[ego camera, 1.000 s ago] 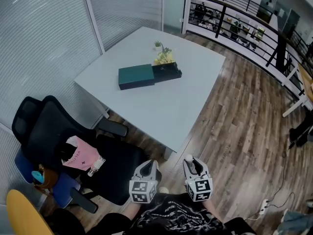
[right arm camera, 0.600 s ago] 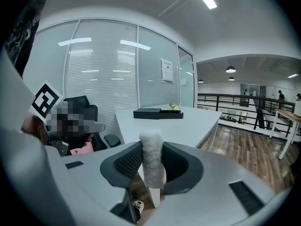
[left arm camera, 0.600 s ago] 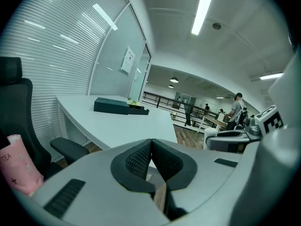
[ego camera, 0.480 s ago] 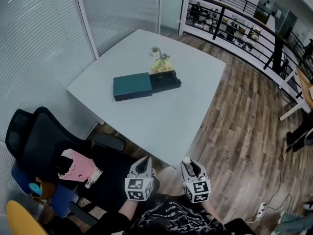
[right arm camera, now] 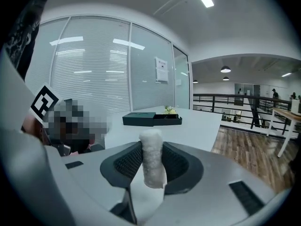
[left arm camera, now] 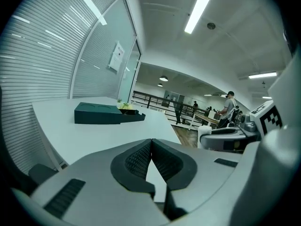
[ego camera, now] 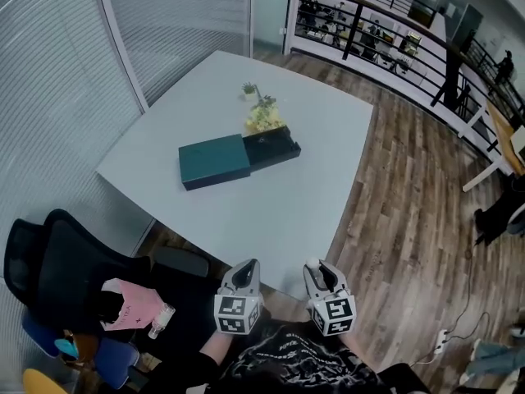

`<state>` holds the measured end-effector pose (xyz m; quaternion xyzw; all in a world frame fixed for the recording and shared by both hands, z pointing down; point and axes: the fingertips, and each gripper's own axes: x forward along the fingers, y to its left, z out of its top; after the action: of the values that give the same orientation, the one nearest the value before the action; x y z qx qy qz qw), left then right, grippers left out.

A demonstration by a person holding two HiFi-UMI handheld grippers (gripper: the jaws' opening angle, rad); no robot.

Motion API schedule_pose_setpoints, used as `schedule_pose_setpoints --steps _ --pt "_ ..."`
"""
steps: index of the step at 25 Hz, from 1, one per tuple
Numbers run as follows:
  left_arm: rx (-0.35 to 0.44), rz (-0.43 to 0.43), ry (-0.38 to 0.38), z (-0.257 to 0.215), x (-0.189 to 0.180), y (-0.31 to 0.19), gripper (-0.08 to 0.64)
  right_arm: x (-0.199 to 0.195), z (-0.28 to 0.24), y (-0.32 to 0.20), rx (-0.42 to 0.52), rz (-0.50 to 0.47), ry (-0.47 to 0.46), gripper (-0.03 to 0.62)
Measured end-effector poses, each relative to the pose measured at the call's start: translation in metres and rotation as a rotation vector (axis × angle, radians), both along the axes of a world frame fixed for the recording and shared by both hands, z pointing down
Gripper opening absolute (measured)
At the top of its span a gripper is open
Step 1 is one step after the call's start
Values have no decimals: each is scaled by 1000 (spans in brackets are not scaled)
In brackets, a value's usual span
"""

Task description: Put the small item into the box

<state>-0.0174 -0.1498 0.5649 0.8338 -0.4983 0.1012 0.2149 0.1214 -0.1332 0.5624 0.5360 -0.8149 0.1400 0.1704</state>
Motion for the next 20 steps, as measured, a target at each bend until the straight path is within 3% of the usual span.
schedule_pose_setpoints --steps 7,15,20 --pt "18 76 4 -1 -5 -37 18 -17 0 -32 -2 44 -11 135" --pt "-4 29 19 -5 -18 -54 18 -30 -23 -66 22 3 -6 135" --pt "-8 -12 20 -5 -21 -63 18 -29 -52 -90 85 -28 -20 135"
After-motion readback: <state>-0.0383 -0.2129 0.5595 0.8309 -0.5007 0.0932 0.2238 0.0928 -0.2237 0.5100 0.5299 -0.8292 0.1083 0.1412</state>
